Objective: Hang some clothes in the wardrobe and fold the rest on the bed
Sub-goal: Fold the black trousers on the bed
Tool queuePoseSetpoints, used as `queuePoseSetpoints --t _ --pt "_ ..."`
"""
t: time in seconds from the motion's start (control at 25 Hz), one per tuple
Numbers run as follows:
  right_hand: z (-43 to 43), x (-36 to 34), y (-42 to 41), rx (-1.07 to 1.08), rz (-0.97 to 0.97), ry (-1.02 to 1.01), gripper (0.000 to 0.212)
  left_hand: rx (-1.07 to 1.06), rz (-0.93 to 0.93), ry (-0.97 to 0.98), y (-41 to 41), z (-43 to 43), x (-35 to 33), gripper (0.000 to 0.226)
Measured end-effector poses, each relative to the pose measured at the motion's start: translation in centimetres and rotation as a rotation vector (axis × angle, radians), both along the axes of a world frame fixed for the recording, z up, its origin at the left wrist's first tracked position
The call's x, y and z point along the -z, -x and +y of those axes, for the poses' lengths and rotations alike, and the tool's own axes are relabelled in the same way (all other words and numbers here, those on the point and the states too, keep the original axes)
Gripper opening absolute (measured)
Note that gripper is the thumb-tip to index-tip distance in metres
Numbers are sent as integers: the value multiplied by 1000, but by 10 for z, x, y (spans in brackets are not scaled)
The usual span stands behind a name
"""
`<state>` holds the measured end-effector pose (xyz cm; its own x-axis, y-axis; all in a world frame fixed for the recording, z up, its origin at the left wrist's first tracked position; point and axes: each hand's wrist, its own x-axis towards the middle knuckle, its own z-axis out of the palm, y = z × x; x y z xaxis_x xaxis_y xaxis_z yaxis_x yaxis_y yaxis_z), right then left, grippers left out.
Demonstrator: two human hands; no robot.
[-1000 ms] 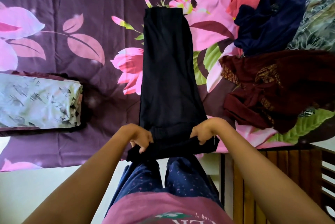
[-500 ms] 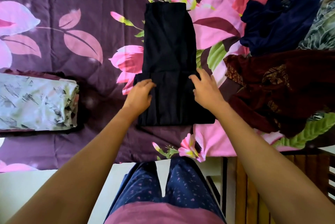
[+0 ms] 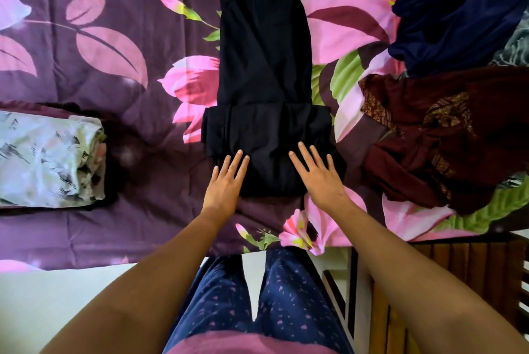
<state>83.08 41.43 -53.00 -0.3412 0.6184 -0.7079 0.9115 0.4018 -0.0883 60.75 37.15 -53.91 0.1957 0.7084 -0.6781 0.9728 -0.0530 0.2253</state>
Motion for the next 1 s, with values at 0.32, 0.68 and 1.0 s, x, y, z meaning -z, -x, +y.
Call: queuePoseSetpoints --t 0.32,0.68,1.0 --pt "-4 -13 -13 93 51 94 92 -30 -38 63 1 0 -11 90" --pt "-11 11 7 -4 -13 -95 89 -29 24 -75 -7 -5 2 91" --pt "-17 -31 17 -4 38 -32 59 101 71 5 -11 8 -27 72"
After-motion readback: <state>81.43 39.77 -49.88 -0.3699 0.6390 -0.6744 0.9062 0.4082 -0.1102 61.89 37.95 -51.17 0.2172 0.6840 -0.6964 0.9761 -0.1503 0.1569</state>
